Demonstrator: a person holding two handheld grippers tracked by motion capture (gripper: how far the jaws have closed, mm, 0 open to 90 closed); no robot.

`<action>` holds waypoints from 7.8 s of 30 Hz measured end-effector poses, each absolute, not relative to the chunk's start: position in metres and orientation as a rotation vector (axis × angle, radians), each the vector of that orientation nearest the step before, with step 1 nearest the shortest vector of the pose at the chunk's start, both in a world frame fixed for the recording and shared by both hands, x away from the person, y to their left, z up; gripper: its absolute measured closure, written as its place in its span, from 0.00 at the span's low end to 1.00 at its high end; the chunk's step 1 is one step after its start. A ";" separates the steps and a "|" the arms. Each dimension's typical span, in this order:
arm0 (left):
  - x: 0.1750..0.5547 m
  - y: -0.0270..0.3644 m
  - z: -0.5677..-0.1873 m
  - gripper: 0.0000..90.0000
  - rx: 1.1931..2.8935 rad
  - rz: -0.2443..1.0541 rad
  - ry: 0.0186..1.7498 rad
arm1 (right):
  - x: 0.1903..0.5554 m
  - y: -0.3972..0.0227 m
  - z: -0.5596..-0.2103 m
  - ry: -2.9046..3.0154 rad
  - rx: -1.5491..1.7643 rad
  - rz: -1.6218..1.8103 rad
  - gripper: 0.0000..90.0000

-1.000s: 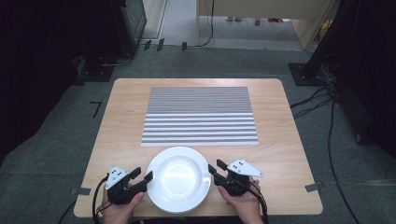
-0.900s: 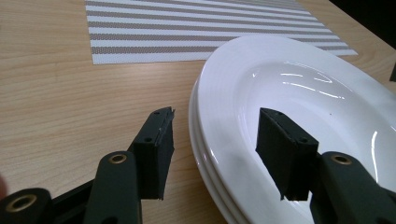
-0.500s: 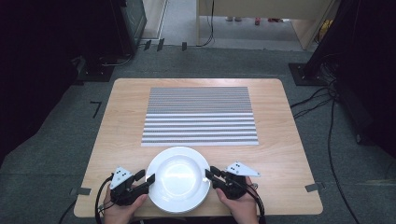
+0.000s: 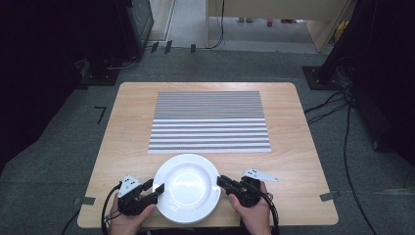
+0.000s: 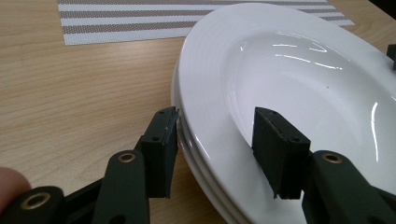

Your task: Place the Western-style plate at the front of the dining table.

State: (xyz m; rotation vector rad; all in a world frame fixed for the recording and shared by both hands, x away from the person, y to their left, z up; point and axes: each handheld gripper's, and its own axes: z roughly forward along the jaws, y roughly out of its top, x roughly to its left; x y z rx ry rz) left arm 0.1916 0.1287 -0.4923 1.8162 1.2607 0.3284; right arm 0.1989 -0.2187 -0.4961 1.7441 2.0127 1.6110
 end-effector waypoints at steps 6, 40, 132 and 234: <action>0.192 0.130 -0.493 0.55 1.808 0.311 1.265 | 0.200 -0.222 -0.497 1.984 1.844 1.650 0.90; 0.195 0.130 -0.496 0.53 1.795 0.259 1.301 | 0.202 -0.209 -0.495 1.923 1.740 1.815 0.86; 0.256 0.104 -0.423 0.75 1.559 0.411 1.152 | 0.257 -0.231 -0.431 1.697 1.555 1.891 0.87; 0.427 0.067 -0.453 0.74 1.598 0.312 1.335 | 0.421 -0.250 -0.453 1.707 1.693 1.677 0.84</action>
